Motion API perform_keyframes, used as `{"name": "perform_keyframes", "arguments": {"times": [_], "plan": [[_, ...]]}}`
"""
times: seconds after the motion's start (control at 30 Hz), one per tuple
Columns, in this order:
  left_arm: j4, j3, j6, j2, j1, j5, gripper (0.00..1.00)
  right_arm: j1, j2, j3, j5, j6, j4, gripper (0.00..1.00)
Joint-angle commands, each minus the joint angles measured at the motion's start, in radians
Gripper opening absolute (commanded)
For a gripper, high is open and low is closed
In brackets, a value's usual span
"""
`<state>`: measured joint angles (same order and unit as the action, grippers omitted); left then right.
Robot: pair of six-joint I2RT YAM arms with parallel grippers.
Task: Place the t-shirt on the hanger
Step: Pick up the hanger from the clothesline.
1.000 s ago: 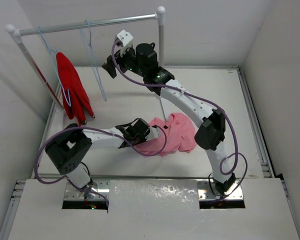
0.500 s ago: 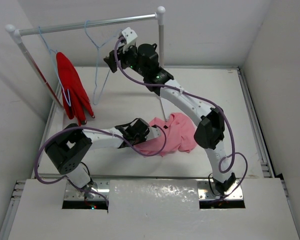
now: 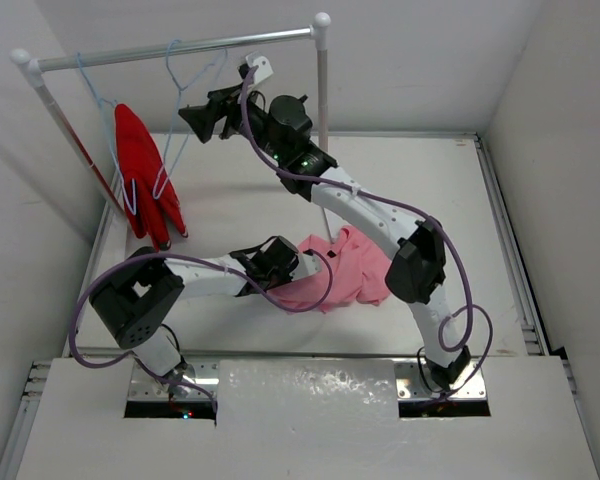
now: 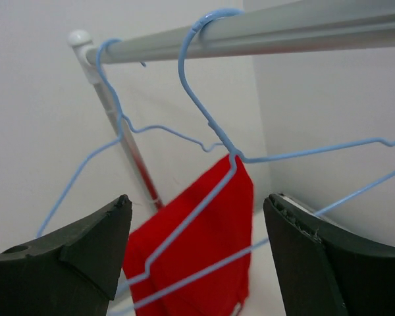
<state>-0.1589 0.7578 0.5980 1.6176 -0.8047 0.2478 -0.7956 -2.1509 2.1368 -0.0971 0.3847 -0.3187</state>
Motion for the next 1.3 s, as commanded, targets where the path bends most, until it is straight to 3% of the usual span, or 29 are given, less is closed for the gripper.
{"name": "perform_keyframes", "arguments": {"times": [0.0,0.07,0.13,0.2,0.5,0.67,0.83,1.27], "plan": [[-0.005,-0.018,0.000,0.013,0.013,0.016,0.20,0.002,-0.061,0.055,-0.029,0.170,-0.134,0.78],[0.001,-0.017,-0.003,0.011,0.013,0.044,0.22,0.002,-0.069,0.054,-0.053,0.177,-0.146,0.78],[0.009,-0.009,-0.003,-0.001,0.012,0.096,0.34,0.002,-0.037,0.012,-0.049,0.175,-0.138,0.76],[0.007,-0.002,-0.003,-0.024,0.013,0.122,0.37,0.002,0.000,-0.041,-0.012,0.177,-0.141,0.73],[-0.004,-0.003,-0.006,-0.007,0.015,0.097,0.37,0.002,-0.090,0.015,0.016,0.270,-0.111,0.65],[-0.005,-0.005,-0.006,-0.007,0.016,0.084,0.37,0.004,-0.135,0.040,0.025,0.304,-0.103,0.48],[-0.004,-0.008,-0.004,-0.013,0.019,0.081,0.37,0.007,-0.133,0.018,0.048,0.306,-0.088,0.47],[-0.011,-0.008,-0.006,-0.015,0.019,0.065,0.37,0.039,-0.027,-0.071,0.079,0.238,0.030,0.00]]}}
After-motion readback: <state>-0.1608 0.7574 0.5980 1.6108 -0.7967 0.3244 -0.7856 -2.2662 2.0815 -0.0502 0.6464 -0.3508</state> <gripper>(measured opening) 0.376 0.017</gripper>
